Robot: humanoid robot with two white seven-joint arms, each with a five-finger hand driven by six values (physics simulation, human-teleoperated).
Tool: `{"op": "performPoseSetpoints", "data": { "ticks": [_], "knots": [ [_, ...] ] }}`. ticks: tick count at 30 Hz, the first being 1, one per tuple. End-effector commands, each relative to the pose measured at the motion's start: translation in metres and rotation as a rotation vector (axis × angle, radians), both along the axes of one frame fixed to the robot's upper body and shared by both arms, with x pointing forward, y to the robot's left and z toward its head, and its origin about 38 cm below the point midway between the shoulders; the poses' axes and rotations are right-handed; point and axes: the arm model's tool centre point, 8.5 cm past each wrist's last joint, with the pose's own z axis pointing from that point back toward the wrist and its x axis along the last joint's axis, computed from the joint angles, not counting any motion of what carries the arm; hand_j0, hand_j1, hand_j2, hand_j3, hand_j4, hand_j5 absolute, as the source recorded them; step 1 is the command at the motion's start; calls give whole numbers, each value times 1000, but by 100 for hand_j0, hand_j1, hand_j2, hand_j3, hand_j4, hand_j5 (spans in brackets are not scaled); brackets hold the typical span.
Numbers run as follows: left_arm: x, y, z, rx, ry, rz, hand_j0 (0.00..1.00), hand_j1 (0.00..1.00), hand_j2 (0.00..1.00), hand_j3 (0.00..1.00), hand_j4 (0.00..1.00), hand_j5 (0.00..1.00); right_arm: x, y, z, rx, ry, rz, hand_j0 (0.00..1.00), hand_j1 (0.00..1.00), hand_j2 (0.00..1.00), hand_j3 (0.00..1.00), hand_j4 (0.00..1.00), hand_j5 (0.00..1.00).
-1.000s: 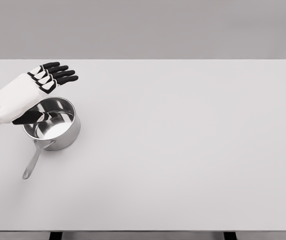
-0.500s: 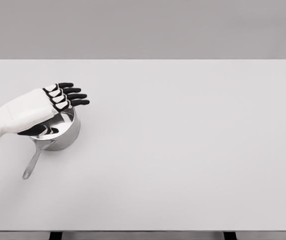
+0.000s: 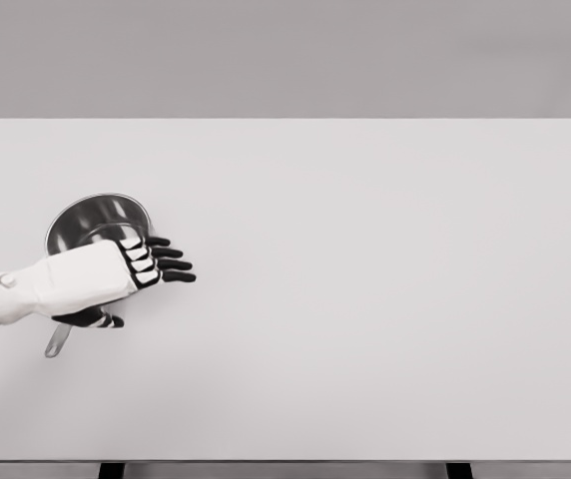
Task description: Rotate pot handle
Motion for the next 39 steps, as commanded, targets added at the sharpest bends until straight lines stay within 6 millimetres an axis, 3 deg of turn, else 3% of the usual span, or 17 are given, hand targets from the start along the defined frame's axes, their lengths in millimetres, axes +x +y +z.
{"op": "performPoseSetpoints", "data": {
  "ticks": [1,13,39],
  "knots": [
    [-2,-1,-3,2,14,-3,100,100,100,100,100,100,0,0,0,0,0,0,100,100,100,100,100,100],
    [-7,-3,-17,68,0,-25,100,100,100,100,100,100,0,0,0,0,0,0,100,100,100,100,100,100],
    [-7,3,-18,107,-12,-19,100,100,100,100,100,100,0,0,0,0,0,0,100,100,100,100,100,100]
  ]
}}
